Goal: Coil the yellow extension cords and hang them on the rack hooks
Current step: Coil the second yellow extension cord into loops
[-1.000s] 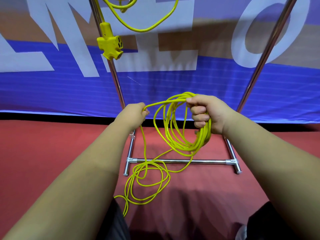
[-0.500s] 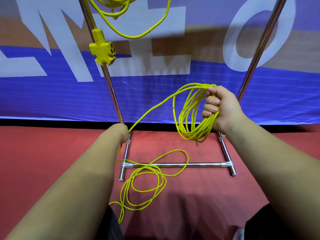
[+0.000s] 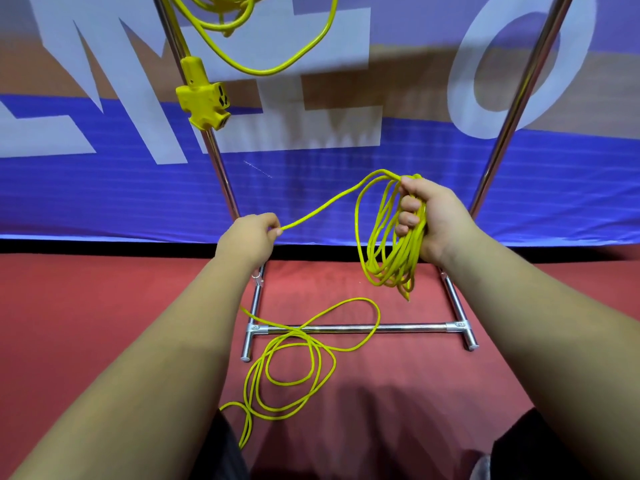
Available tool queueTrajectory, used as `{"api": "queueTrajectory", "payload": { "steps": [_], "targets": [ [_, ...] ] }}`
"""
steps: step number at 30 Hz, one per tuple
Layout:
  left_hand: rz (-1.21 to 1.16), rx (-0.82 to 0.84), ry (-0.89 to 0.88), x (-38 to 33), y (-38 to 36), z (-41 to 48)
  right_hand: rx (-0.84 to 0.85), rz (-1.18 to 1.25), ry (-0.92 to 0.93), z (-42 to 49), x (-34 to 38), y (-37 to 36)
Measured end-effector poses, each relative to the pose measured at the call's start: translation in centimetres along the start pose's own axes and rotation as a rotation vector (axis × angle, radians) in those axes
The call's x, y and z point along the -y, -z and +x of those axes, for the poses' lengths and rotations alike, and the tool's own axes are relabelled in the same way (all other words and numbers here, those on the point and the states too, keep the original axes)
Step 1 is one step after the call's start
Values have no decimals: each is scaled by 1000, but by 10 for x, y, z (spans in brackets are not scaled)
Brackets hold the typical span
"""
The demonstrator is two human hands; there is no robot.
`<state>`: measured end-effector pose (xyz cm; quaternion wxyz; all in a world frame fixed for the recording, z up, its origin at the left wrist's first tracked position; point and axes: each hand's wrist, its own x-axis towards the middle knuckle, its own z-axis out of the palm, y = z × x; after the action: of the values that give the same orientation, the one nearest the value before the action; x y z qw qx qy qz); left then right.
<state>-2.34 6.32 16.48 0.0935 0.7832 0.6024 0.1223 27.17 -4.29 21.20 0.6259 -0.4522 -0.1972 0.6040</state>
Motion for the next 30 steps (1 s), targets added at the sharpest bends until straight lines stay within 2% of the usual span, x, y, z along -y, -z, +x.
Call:
{"api": "queueTrajectory", "payload": {
  "steps": [3,9,13,18,21,26,30],
  "targets": [
    [78,67,-79,-5,5,0,-13,-75,14,1,-4,-1],
    [284,363,-327,-25,9,-7,-67,-104,-21,4,-10,2],
    [289,341,-580,-40,7,-11,-119,-153,-54,3,-15,0],
    [69,201,-820,-66,16,-24,-69,-294,-143,1,-24,-4],
    [-47,240,-717,-76,22,-30,-13,-377,-192,-2,-28,-8],
    [-145,121,-572,-71,22,-31,53,-541,-251,-7,-39,-15],
    [-90,97,-523,-61,22,-29,103,-622,-261,-10,-45,-18]
  ]
}}
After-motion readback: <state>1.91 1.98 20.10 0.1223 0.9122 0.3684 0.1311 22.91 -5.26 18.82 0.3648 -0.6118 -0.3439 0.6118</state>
